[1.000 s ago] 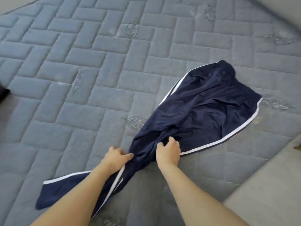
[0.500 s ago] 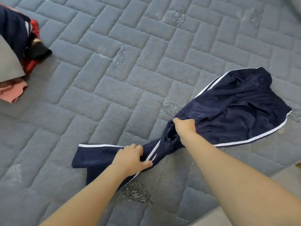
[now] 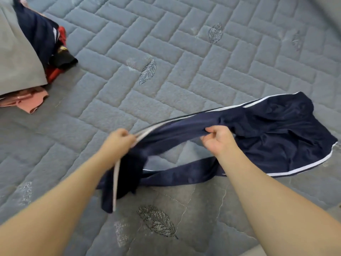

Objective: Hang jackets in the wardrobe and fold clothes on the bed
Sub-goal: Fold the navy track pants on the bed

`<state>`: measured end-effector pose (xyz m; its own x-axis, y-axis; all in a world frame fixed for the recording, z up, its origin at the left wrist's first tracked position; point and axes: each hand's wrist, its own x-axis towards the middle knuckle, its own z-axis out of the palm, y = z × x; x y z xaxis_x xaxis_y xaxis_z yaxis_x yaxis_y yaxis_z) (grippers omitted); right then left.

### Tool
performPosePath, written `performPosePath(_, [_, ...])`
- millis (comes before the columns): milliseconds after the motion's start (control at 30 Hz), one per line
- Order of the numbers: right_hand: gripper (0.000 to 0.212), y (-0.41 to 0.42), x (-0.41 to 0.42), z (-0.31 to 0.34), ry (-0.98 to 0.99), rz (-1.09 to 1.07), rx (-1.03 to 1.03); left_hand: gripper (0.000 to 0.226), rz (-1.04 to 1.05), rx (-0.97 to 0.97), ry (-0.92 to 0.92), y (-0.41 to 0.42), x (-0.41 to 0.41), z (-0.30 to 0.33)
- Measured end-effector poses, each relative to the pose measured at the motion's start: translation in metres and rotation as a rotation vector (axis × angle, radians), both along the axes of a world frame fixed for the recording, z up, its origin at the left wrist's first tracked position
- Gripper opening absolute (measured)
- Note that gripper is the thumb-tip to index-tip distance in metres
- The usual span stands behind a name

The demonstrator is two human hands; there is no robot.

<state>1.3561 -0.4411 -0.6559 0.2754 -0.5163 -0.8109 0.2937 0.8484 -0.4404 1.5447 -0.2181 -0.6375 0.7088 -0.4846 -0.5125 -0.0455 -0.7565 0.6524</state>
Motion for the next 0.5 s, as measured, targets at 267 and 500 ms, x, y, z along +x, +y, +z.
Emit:
performPosePath(267, [0.035, 0.045, 0.009, -0.014, 0.201, 0.182, 0.200, 0.056, -0.392, 0.685, -0.379, 0.002, 0.049, -0.029])
performPosePath(500, [0.031, 0.082, 0.057, -0.042, 0.239, 0.111, 0.215, 0.011, -0.398, 0.549, -0.430, 0.020, 0.064, -0.056])
